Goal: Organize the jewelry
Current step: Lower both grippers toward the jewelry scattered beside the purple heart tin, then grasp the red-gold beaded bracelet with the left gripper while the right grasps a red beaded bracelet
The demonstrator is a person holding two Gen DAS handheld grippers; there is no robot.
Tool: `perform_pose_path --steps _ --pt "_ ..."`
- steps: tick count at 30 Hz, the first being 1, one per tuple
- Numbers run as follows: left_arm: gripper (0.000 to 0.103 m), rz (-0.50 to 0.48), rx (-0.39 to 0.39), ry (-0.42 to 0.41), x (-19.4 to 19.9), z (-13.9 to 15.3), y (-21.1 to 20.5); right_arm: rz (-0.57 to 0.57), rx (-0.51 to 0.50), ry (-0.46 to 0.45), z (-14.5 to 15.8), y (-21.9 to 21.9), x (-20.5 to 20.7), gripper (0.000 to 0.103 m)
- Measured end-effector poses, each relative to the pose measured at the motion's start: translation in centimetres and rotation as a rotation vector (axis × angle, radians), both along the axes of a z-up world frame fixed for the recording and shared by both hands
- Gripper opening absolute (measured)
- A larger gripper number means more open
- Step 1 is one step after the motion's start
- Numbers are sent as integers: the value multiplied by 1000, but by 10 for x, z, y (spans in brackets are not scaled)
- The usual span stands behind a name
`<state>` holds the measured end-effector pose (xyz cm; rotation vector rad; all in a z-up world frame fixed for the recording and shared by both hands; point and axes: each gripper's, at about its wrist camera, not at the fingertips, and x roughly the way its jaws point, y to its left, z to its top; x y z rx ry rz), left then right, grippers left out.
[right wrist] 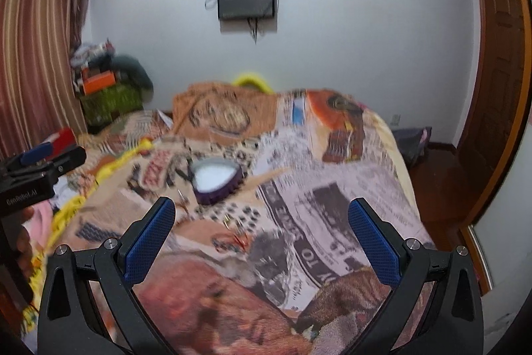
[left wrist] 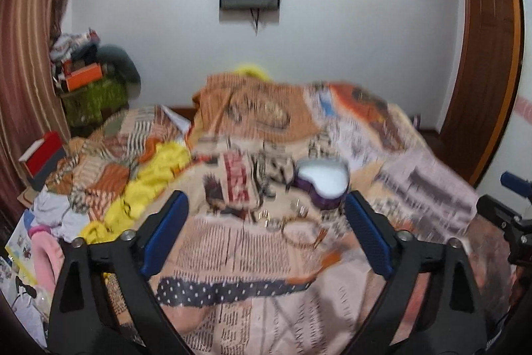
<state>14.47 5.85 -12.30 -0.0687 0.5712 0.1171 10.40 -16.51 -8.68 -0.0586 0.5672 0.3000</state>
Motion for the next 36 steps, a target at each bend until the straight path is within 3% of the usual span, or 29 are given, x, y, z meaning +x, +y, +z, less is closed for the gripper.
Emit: perform_pose_path --steps 7,14,18,23,36 --pt "80 -69 -42 164 24 -48 1 98 -11 168 -30 3 24 100" --pt "50 -142 -159 314 48 -81 9 221 12 348 -55 8 58 70" --pt "41 -168 -188 361 59 -91 14 265 25 430 -68 7 69 57" --pt "26 -201 -248 411 76 -101 19 293 -17 438 -71 11 71 47" --pt "25 -160 -221 457 111 -120 9 320 -79 410 -75 19 72 30"
